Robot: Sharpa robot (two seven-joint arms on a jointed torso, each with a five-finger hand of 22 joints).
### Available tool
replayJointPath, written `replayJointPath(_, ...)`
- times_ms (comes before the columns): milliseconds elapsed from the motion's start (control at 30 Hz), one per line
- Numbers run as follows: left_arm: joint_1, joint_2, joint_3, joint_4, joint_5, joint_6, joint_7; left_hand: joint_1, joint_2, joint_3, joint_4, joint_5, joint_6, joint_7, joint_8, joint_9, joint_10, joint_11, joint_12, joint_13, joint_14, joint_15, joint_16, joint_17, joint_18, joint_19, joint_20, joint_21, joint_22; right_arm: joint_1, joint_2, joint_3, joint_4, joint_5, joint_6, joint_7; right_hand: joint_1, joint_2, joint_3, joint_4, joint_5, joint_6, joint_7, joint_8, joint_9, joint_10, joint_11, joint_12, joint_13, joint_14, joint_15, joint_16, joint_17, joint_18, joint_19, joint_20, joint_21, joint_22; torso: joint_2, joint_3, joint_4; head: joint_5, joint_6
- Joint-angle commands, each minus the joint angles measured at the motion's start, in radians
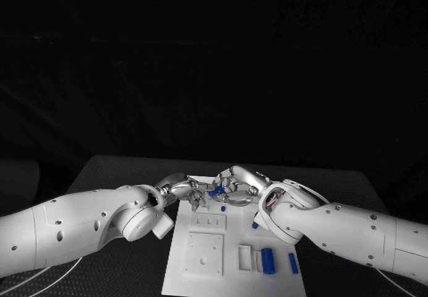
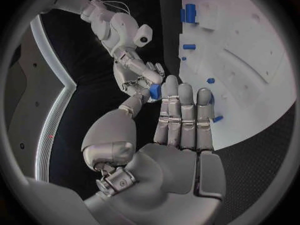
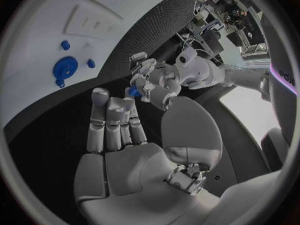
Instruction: Assemble the parts on the task board
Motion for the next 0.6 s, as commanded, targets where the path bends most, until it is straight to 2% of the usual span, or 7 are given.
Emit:
replayJointPath(33, 0.000, 0.003, 0.000, 0.001, 0.022, 0.020, -0.015, -0.002, -0.010, 0.000, 0.009, -0.005, -0.006, 0.002, -0.005, -0.001, -0.003, 0.004, -0.005, -0.001, -0.001, 0.005, -0.007, -0.001, 0.000, -0.009, -0.075, -0.007, 0.014, 0.000, 0.002, 0.001, 0.003, -0.015, 0.011, 0.025, 0.000, 0.009, 0.004, -0.003, 0.006, 0.039, 0.008, 0.016, 0.025, 0.009, 0.000, 0.000, -0.002, 0.000, -0.005, 0.006, 0.001, 0.013, 0.002, -0.003, 0.004, 0.018, 0.000, -0.0004, 0.0003, 0.000, 0.000)
replayJointPath(67, 0.000, 0.004, 0.000, 0.001, 0.023, 0.024, -0.015, -0.021, -0.026, -0.004, 0.024, -0.013, -0.013, 0.005, -0.011, -0.003, -0.009, 0.007, -0.009, -0.003, -0.004, 0.007, -0.011, -0.004, 0.000, -0.012, -0.073, -0.011, 0.013, 0.000, 0.002, 0.001, 0.003, -0.015, 0.012, 0.025, 0.000, 0.010, 0.004, -0.004, 0.006, 0.039, 0.008, 0.016, 0.025, 0.009, 0.000, -0.001, -0.002, 0.000, -0.005, 0.006, 0.001, 0.013, 0.002, -0.004, 0.004, 0.018, 0.000, -0.0004, 0.0003, 0.000, 0.000)
replayJointPath(167, 0.000, 0.004, 0.000, 0.000, 0.025, 0.028, -0.012, -0.018, -0.025, 0.001, 0.026, -0.014, -0.013, 0.004, -0.011, -0.003, -0.009, 0.007, -0.009, -0.003, -0.004, 0.007, -0.011, -0.004, 0.001, -0.013, -0.073, -0.011, 0.014, 0.000, 0.003, 0.001, 0.003, -0.015, 0.016, 0.027, 0.000, 0.010, 0.004, -0.004, 0.006, 0.039, 0.008, 0.016, 0.026, 0.009, 0.000, -0.001, -0.002, 0.001, -0.005, 0.006, 0.001, 0.013, 0.002, -0.004, 0.005, 0.018, 0.000, -0.0002, 0.0004, 0.000, -0.001)
replayJointPath(300, 0.000, 0.005, 0.000, -0.001, 0.026, 0.032, -0.011, 0.007, -0.005, 0.013, 0.009, -0.003, -0.010, 0.004, -0.012, -0.001, -0.008, 0.006, -0.008, -0.003, -0.003, 0.008, -0.009, -0.005, 0.003, -0.013, -0.072, -0.011, 0.017, 0.000, 0.003, 0.001, 0.002, -0.015, 0.017, 0.027, 0.000, 0.010, 0.004, -0.005, 0.006, 0.039, 0.008, 0.016, 0.026, 0.009, 0.000, -0.001, -0.002, 0.001, -0.005, 0.006, 0.001, 0.013, 0.002, -0.004, 0.005, 0.018, 0.000, -0.0002, 0.0001, 0.000, -0.001)
replayJointPath(400, 0.000, 0.004, 0.000, -0.001, 0.026, 0.036, -0.008, 0.038, 0.024, 0.020, -0.021, 0.019, -0.006, 0.003, -0.012, 0.002, -0.005, 0.006, -0.006, -0.001, -0.001, 0.008, -0.006, -0.005, 0.003, -0.012, -0.071, -0.008, 0.019, 0.000, 0.003, 0.001, 0.002, -0.015, 0.021, 0.027, 0.000, 0.011, 0.004, -0.005, 0.006, 0.039, 0.008, 0.016, 0.026, 0.010, 0.000, -0.001, -0.002, 0.001, -0.005, 0.006, 0.001, 0.013, 0.002, -0.004, 0.005, 0.018, 0.000, -0.0002, 0.0004, -0.001, -0.001)
replayJointPath(567, 0.000, 0.005, 0.000, 0.000, 0.026, 0.040, -0.003, 0.045, 0.029, 0.021, -0.027, 0.024, -0.005, 0.003, -0.012, 0.003, -0.005, 0.005, -0.005, -0.001, -0.001, 0.008, -0.006, -0.005, 0.002, -0.011, -0.071, -0.008, 0.019, 0.000, 0.004, 0.001, 0.001, -0.015, 0.027, 0.027, 0.000, 0.011, 0.004, -0.005, 0.006, 0.038, 0.008, 0.016, 0.026, 0.010, 0.000, -0.001, -0.002, 0.001, -0.005, 0.006, 0.001, 0.013, 0.002, -0.004, 0.005, 0.018, 0.000, 0.0000, 0.0001, -0.001, -0.002)
replayJointPath(600, 0.000, 0.005, 0.000, 0.000, 0.026, 0.038, -0.001, 0.069, 0.049, 0.034, -0.043, 0.037, 0.005, -0.001, -0.007, 0.006, 0.002, 0.002, -0.002, 0.000, 0.001, 0.006, -0.004, -0.004, 0.004, -0.012, -0.072, -0.007, 0.020, 0.000, 0.004, 0.001, 0.001, -0.015, 0.028, 0.026, 0.000, 0.011, 0.004, -0.005, 0.006, 0.038, 0.008, 0.016, 0.026, 0.010, 0.000, -0.001, -0.002, 0.001, -0.005, 0.006, 0.001, 0.013, 0.002, -0.004, 0.005, 0.018, 0.000, -0.0002, 0.0002, -0.001, -0.002)
